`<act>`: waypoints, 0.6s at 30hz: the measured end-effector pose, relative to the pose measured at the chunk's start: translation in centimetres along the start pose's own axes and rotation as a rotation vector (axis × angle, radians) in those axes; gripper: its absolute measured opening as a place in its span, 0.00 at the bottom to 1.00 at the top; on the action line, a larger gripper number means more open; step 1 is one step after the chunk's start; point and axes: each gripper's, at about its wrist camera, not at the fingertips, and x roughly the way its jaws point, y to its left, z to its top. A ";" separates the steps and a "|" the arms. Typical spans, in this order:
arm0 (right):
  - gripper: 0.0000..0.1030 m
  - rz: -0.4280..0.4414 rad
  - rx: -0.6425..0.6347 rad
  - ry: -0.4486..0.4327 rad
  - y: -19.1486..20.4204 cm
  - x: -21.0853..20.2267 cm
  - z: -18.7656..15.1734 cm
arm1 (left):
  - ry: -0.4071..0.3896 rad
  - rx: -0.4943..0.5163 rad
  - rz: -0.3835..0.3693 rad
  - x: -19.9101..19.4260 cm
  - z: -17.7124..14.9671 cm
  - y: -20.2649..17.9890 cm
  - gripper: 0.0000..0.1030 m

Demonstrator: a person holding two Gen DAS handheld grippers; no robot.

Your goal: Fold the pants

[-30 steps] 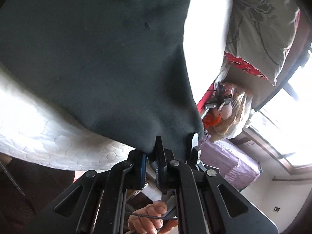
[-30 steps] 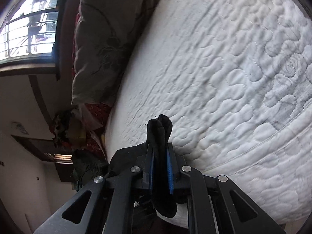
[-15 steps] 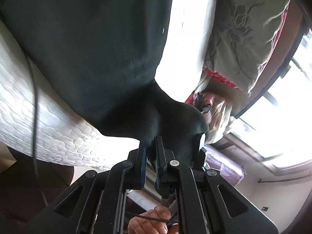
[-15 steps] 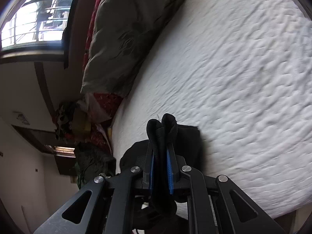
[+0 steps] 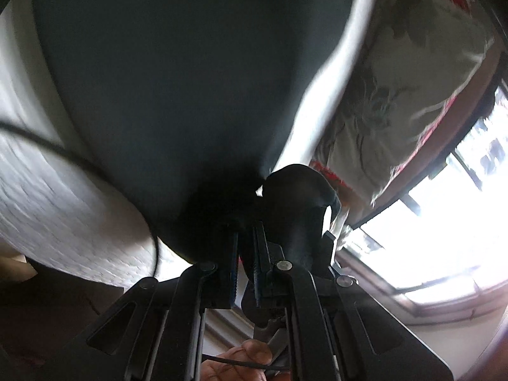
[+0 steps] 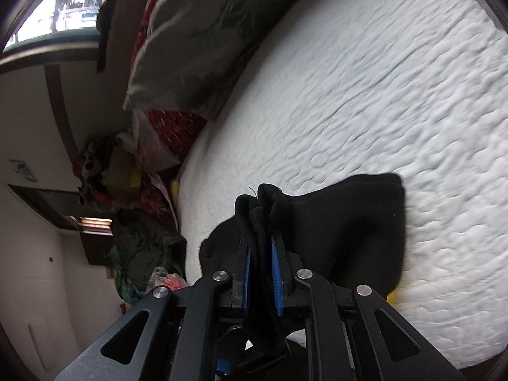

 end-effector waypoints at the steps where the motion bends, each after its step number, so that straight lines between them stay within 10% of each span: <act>1: 0.14 -0.010 -0.002 0.005 0.1 0.8 -0.2 | -0.008 -0.007 0.000 -0.4 0.4 0.2 0.05; 14: 0.39 -0.155 -0.066 0.092 2.5 7.8 -2.6 | -0.142 0.045 0.067 -5.8 1.8 0.5 0.06; 18: 0.43 -0.096 -0.084 0.063 3.5 5.1 -3.2 | -0.198 0.160 0.100 -7.9 0.7 -1.1 0.32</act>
